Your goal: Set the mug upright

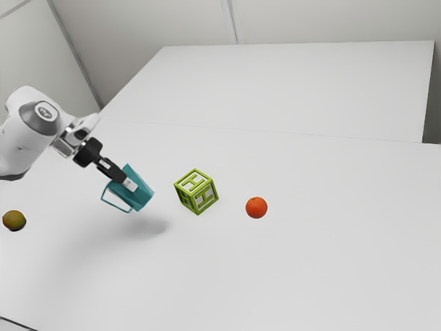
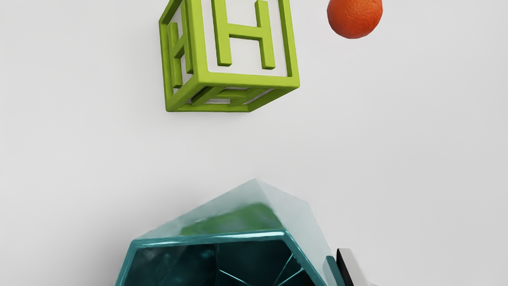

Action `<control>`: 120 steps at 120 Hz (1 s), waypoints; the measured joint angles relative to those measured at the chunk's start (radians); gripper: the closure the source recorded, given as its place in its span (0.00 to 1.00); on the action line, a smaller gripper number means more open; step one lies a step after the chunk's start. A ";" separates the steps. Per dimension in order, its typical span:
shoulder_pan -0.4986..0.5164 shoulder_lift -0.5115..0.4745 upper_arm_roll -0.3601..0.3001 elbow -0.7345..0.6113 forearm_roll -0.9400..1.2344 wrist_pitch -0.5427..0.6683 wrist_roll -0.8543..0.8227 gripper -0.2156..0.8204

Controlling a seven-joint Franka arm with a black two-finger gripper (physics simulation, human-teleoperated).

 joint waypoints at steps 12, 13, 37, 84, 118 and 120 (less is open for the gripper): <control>-0.002 -0.008 -0.030 0.014 0.115 0.005 -0.076 0.96; -0.002 -0.009 -0.032 0.015 0.125 0.006 -0.083 0.96; -0.040 -0.016 -0.064 0.021 0.305 0.064 -0.239 0.96; -0.121 -0.014 -0.099 -0.029 0.494 0.243 -0.523 0.96; -0.145 -0.001 -0.113 -0.087 0.549 0.391 -0.682 0.96; -0.145 0.001 -0.113 -0.090 0.550 0.399 -0.690 0.96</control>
